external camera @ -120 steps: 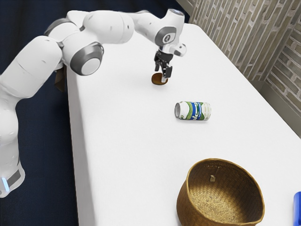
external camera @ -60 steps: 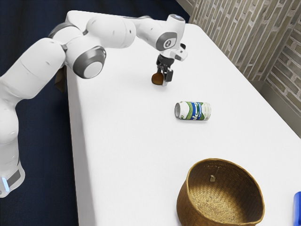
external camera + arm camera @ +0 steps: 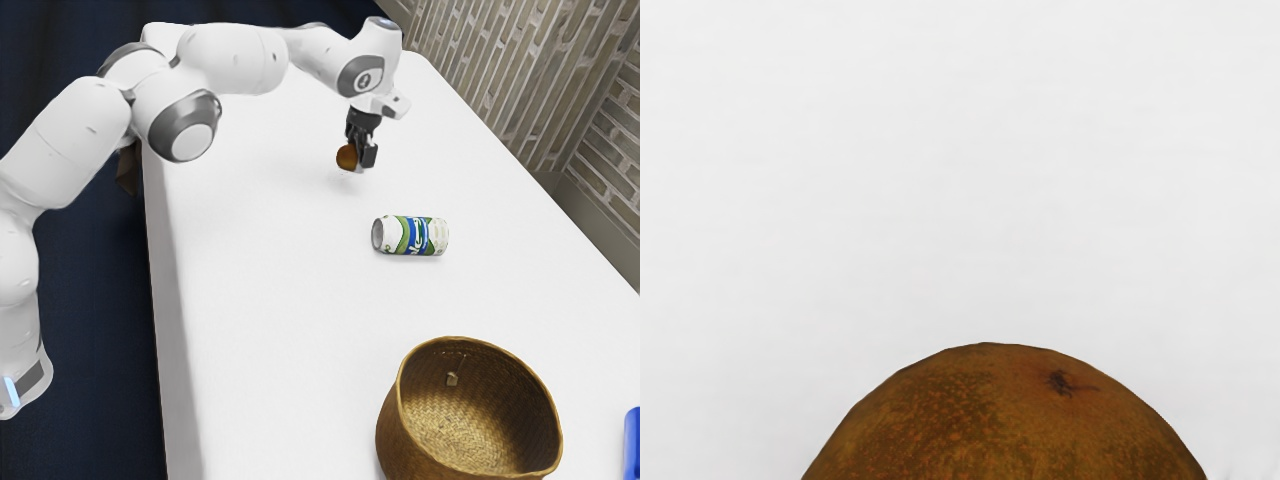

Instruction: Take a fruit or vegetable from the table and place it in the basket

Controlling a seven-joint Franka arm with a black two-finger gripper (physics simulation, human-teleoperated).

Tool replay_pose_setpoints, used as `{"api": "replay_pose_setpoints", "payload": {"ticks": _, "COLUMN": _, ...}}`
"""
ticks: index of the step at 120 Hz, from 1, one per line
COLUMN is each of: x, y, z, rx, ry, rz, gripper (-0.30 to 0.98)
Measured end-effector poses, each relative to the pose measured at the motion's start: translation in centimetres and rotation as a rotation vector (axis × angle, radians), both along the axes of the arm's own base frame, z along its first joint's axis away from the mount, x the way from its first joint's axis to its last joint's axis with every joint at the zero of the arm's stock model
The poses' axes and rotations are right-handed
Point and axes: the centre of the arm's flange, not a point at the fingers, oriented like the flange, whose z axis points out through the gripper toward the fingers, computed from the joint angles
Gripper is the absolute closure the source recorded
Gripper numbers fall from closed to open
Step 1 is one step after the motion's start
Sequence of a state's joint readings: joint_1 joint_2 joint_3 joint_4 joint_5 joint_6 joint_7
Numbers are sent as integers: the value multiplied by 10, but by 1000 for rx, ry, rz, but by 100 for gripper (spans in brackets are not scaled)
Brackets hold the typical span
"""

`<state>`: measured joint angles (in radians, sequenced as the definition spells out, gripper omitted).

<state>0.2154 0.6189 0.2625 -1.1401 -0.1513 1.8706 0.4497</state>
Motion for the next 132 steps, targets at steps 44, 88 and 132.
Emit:
{"api": "replay_pose_setpoints", "payload": {"ticks": 44, "x": -18, "y": -386, "z": 166, "rx": 21, "ry": -128, "rz": -571, "gripper": 42}}
{"api": "replay_pose_setpoints", "payload": {"ticks": 88, "x": -77, "y": -629, "z": 122, "rx": 24, "ry": -123, "rz": -936, "gripper": 42}}
{"api": "replay_pose_setpoints", "payload": {"ticks": 132, "x": -64, "y": -648, "z": 105, "rx": 20, "ry": -210, "rz": -944, "gripper": 11}}
